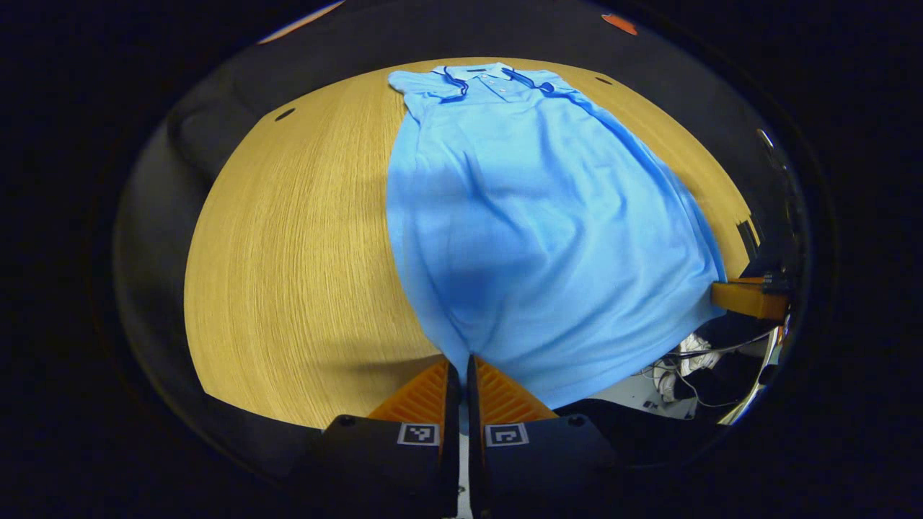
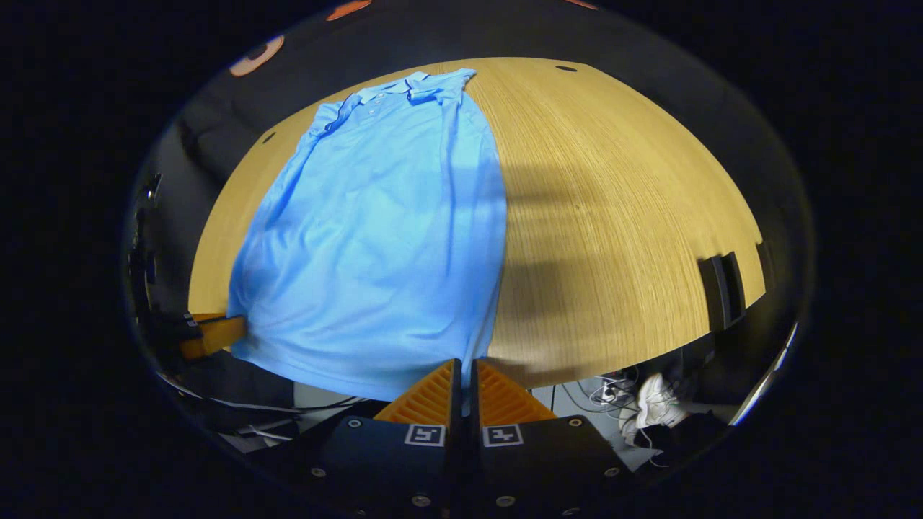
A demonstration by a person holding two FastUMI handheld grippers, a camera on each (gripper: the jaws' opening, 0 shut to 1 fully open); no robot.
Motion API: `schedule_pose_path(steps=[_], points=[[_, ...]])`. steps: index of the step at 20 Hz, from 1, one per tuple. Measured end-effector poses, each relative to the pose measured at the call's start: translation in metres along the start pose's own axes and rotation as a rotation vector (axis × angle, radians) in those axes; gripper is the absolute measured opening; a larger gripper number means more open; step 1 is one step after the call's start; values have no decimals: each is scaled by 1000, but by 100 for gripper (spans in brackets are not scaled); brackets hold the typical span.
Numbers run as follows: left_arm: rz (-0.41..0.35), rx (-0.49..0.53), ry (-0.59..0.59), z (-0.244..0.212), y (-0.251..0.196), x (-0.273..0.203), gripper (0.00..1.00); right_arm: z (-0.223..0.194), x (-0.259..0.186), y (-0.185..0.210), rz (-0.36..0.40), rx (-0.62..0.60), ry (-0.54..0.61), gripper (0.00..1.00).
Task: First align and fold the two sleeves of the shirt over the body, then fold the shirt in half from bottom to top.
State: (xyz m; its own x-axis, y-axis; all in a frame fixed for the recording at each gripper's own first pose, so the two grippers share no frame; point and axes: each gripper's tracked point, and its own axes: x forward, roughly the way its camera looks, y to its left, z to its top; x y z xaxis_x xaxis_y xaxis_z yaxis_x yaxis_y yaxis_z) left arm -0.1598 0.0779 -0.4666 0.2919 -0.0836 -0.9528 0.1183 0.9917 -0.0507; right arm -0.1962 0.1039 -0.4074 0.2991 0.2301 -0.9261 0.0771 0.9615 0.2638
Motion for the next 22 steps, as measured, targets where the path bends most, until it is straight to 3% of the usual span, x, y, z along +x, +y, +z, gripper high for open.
schedule_pose_path(steps=[6, 14, 22], points=[[-19, -89, -114, 37, 7, -34, 8, 30, -33, 0, 29, -58, -81, 2], [-14, -101, -251, 86, 15, -79, 8, 78, -74, 10, 87, -86, -181, 2], [-22, -59, -366, 173, 37, -101, 8, 163, -101, 25, 90, -81, -278, 2]])
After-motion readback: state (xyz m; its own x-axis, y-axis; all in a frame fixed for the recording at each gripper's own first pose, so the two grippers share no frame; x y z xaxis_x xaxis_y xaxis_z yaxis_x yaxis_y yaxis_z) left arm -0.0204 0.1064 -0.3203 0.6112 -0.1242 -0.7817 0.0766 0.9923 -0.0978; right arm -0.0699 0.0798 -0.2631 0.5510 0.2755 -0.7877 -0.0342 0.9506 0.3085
